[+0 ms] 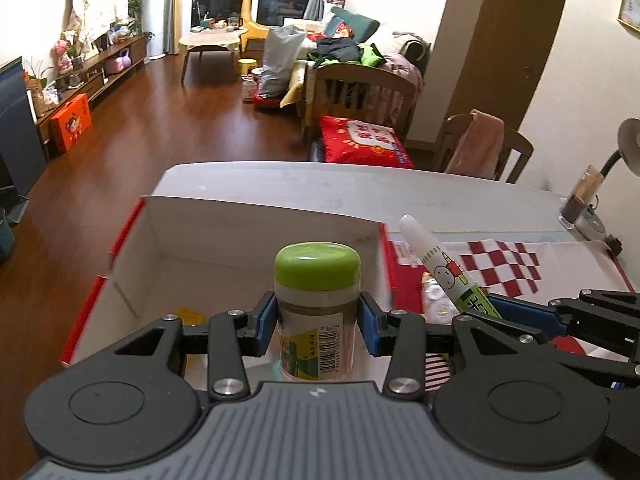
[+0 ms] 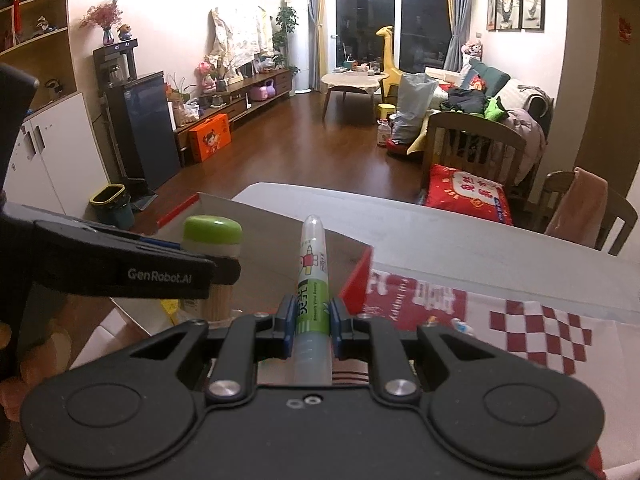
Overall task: Organize rigid objects
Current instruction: 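Carry the green-lidded jar and glue stick over the shoebox with both tools, then open both tools to drop the jar and glue stick into the shoebox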
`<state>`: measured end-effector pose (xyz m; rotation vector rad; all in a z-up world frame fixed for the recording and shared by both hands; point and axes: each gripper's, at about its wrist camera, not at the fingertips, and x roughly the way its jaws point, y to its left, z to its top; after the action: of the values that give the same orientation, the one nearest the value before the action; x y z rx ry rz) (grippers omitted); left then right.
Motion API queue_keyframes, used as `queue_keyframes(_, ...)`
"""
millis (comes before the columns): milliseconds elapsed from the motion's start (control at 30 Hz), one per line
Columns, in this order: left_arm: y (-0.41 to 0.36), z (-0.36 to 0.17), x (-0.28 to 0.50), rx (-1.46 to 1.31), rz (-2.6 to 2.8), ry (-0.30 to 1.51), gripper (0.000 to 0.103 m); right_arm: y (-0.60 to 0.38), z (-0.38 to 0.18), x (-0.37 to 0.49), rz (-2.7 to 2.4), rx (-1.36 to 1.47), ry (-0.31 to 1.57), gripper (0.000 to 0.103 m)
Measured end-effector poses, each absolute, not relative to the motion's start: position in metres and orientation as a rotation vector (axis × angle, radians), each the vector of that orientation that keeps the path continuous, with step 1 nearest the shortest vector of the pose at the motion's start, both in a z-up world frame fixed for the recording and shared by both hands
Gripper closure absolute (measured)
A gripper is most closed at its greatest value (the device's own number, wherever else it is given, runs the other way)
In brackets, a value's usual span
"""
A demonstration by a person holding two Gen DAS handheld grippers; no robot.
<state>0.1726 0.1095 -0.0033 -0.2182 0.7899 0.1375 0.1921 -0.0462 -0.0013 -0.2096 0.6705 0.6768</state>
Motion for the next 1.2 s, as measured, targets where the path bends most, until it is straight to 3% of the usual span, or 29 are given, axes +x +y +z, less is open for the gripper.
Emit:
queue_keyframes(767, 0.208, -0.053, 0.221, -0.164, 0.181, 0.940, 0.061, 0.044, -0.058, 0.222, 0.645, -0.277, 0.807, 0.086)
queue_keyframes(1200, 0.221, -0.088, 0.255, -0.132, 0.176, 1.012, 0.061, 0.085, -0.092, 0.235, 0.621, -0.345, 0.888, 0.086)
